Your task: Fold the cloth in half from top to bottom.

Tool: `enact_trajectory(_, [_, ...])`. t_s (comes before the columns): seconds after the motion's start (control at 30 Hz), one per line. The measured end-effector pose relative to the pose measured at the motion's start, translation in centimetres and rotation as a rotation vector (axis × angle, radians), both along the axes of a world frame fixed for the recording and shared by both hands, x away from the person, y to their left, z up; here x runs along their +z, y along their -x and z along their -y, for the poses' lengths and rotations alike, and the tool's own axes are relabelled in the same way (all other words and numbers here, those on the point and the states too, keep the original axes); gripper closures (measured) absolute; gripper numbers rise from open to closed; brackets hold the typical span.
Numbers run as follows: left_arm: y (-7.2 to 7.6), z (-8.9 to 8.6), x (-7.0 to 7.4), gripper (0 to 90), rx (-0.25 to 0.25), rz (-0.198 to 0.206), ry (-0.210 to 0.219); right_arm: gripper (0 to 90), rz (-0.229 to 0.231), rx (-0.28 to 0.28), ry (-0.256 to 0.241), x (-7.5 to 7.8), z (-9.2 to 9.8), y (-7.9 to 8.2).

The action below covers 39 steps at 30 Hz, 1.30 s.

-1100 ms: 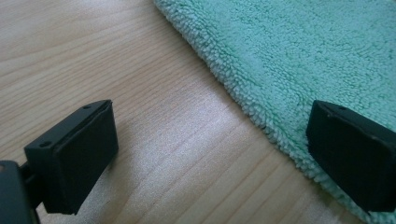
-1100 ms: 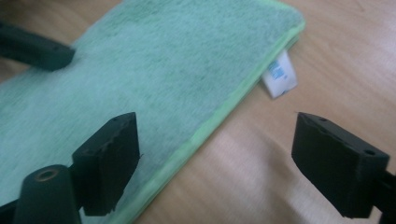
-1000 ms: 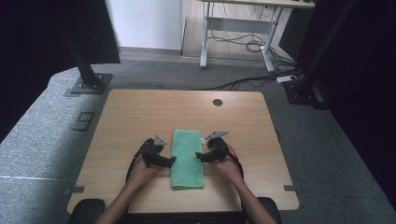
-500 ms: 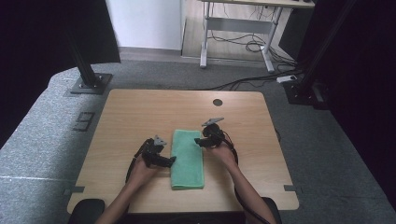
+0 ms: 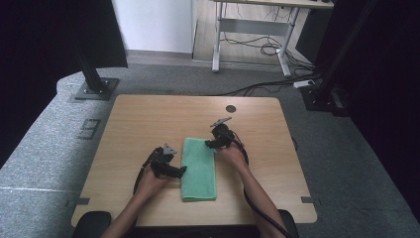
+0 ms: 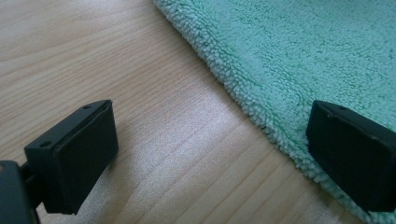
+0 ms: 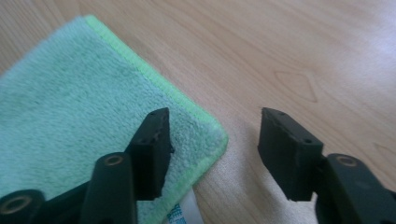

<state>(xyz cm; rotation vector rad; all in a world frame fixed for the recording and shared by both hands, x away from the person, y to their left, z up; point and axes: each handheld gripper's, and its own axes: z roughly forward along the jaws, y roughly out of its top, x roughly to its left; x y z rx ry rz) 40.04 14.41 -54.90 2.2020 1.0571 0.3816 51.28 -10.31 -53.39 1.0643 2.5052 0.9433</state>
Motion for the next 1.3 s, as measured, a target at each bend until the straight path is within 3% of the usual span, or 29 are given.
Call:
enact_trajectory(0.2, [0.0,0.0,0.0,2.6,0.000,-0.001,-0.001,36.1,-0.012,0.036,-0.027,-0.5,-0.2,-0.1])
enact_trajectory(0.27, [0.0,0.0,0.0,2.6,0.000,-0.001,-0.001,43.1,-0.006,0.044,-0.029,-0.5,-0.3,0.1])
enact_trajectory(0.43, [0.0,0.0,0.0,2.6,0.000,-0.001,-0.001,71.6,-0.027,0.097,-0.050,-0.3,-0.4,0.7])
enact_trajectory(0.57, [0.0,0.0,0.0,2.6,0.000,-0.001,0.000,81.0,-0.063,0.109,-0.067,-0.3,-0.3,0.8])
enact_trajectory(0.67, [0.0,0.0,0.0,2.6,0.000,-0.001,0.000,82.0,-0.073,0.101,-0.080,-0.3,-0.2,0.8])
enact_trajectory(0.83, [0.0,0.0,0.0,2.6,0.001,0.000,0.000,82.1,-0.051,0.096,-0.077,0.2,-0.1,1.1])
enact_trajectory(1.3, [0.0,0.0,0.0,2.6,0.006,0.000,0.001,81.5,0.020,0.145,-0.098,3.7,0.3,2.9])
